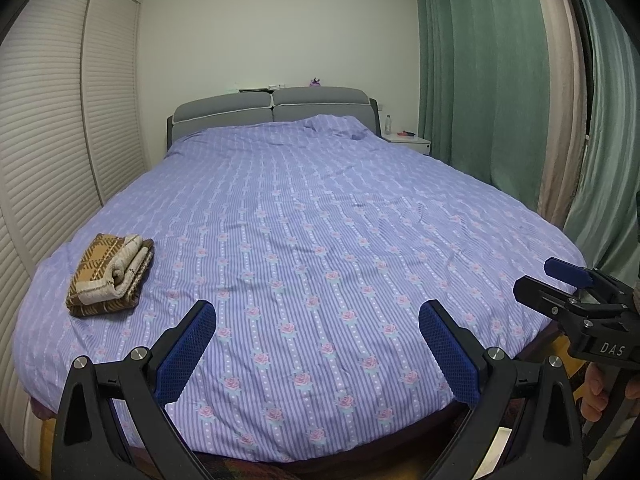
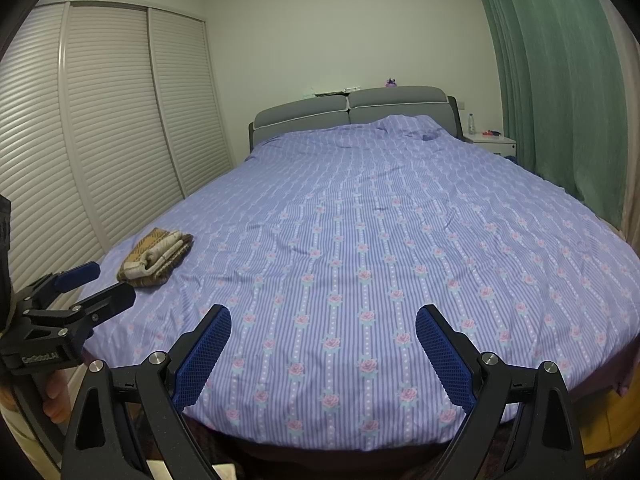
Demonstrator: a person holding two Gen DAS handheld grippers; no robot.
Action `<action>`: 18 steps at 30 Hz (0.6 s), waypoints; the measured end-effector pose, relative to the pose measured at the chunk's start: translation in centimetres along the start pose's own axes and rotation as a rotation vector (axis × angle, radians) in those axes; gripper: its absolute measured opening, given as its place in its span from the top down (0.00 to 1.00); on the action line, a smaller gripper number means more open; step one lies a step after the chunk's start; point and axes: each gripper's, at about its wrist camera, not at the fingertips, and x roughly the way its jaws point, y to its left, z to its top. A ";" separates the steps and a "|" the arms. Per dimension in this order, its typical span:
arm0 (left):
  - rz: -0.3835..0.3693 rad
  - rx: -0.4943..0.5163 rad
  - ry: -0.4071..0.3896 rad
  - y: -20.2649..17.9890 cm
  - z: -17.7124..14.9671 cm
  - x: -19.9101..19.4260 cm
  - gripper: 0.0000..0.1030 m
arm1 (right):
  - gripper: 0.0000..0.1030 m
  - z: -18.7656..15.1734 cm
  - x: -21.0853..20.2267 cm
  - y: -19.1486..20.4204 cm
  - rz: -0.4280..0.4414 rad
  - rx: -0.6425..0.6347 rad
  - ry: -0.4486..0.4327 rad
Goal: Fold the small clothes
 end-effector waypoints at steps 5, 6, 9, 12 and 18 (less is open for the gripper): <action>-0.002 0.001 0.000 0.2 0.0 0.0 0.00 | 0.09 0.0 0.0 0.1 -0.001 -0.001 0.000; -0.002 0.001 0.000 0.1 0.0 0.0 0.00 | 0.09 0.0 0.0 0.1 0.000 -0.002 0.001; -0.002 0.000 0.003 -0.1 0.0 -0.1 0.00 | 0.09 0.0 0.0 0.1 0.000 -0.001 0.000; -0.001 0.001 0.003 -0.1 0.0 -0.1 0.00 | 0.09 -0.1 0.0 0.2 0.000 -0.001 0.001; 0.000 -0.007 0.013 -0.1 -0.1 0.1 0.00 | 0.09 -0.1 0.0 0.2 0.001 -0.001 0.002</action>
